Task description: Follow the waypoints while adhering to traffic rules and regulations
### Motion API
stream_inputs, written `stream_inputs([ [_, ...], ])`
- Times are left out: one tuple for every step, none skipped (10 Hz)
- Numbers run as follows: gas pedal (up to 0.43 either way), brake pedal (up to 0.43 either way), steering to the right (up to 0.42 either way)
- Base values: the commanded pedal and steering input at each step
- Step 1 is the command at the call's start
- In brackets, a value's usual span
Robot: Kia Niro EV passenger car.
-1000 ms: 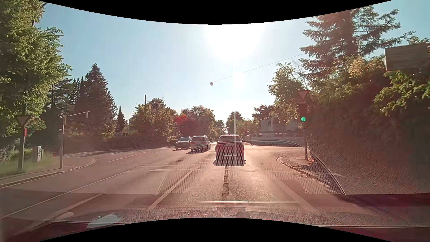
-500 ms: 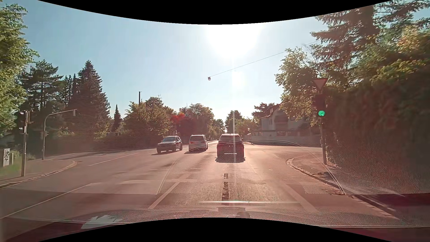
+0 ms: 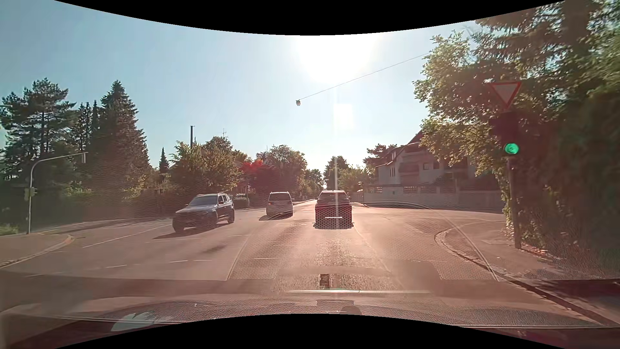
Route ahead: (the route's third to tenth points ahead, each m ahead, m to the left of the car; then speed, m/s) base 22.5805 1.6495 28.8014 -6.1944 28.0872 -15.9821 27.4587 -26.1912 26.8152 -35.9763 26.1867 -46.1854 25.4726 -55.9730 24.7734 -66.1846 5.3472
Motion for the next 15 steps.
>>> stream_inputs([
  [0.079,0.006,0.001],
  [0.067,0.006,0.0],
  [0.059,0.006,0.0],
  [0.059,0.006,0.0],
  [0.028,0.006,0.0],
  [0.0,0.006,0.0],
  [0.0,0.006,0.001],
  [0.0,0.006,0.001],
  [0.0,0.006,0.001],
  [0.0,0.006,0.001],
  [0.0,0.006,0.001],
  [0.0,0.006,0.003],
  [0.0,0.012,0.003],
  [0.0,0.006,0.004],
  [0.0,0.006,0.009],
])
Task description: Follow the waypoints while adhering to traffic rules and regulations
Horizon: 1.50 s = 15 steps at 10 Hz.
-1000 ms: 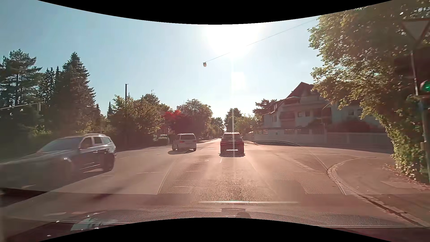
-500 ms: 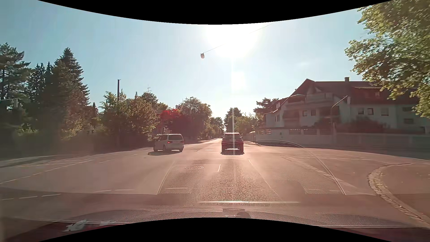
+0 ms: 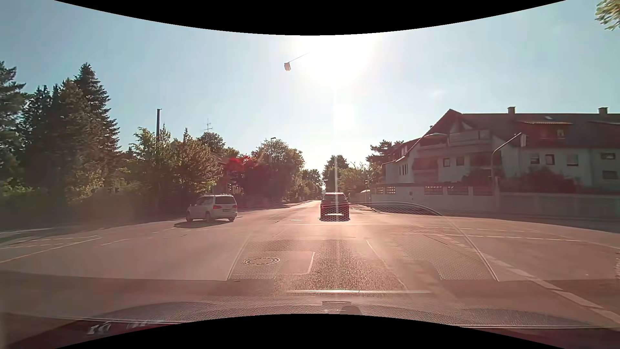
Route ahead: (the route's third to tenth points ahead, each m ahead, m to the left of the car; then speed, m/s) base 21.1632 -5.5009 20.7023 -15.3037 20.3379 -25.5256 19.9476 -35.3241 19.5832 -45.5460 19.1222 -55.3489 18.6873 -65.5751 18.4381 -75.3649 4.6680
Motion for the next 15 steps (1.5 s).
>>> stream_inputs([
  [0.0,0.006,0.017],
  [0.0,0.006,0.029],
  [0.0,0.006,0.045],
  [0.0,0.006,0.058],
  [0.0,0.006,0.077],
  [0.0,0.006,0.097],
  [0.0,0.006,0.125],
  [0.0,0.006,0.156],
  [0.0,0.006,0.179],
  [0.008,0.006,0.205],
  [0.008,0.006,0.23],
  [0.02,0.006,0.248],
  [0.02,0.012,0.273],
  [0.028,0.006,0.299],
  [0.028,0.006,0.316],
])
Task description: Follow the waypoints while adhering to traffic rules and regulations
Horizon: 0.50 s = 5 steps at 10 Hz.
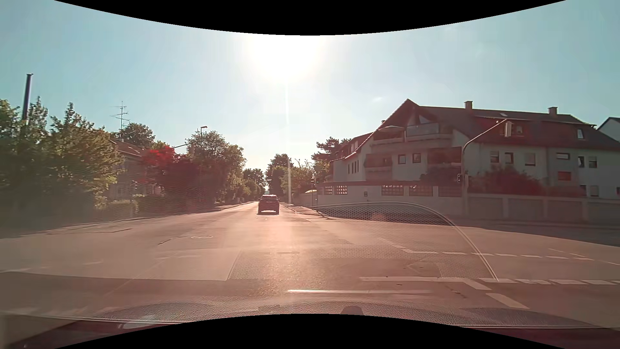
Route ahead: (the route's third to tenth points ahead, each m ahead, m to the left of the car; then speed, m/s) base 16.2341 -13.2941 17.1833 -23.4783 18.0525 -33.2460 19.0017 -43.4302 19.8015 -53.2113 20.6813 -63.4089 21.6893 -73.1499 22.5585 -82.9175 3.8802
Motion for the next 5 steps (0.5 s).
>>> stream_inputs([
  [0.028,0.006,0.337],
  [0.028,0.006,0.353],
  [0.047,0.006,0.365],
  [0.059,0.006,0.382],
  [0.087,0.006,0.401],
])
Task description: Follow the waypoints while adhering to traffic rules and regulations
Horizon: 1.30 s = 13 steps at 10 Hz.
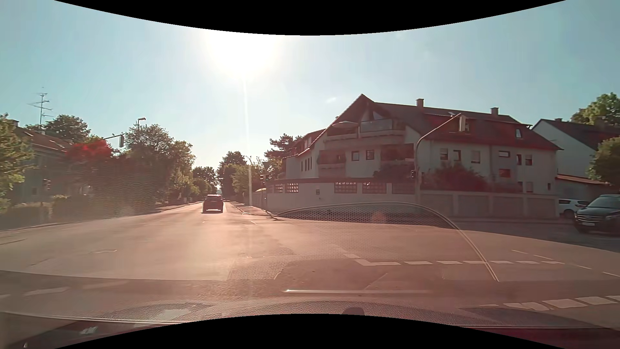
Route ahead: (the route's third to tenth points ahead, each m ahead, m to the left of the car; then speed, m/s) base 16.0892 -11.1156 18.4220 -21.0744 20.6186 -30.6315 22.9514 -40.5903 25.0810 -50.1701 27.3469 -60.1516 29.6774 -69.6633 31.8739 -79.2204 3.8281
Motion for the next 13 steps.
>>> stream_inputs([
  [0.11,0.006,0.413],
  [0.11,0.006,0.425],
  [0.118,0.006,0.438],
  [0.118,0.012,0.445],
  [0.13,0.006,0.449],
  [0.138,0.006,0.452],
  [0.138,0.006,0.453],
  [0.138,0.006,0.453],
  [0.138,0.012,0.453],
  [0.15,0.006,0.452],
  [0.15,0.006,0.452],
  [0.15,0.012,0.449],
  [0.169,0.006,0.444],
])
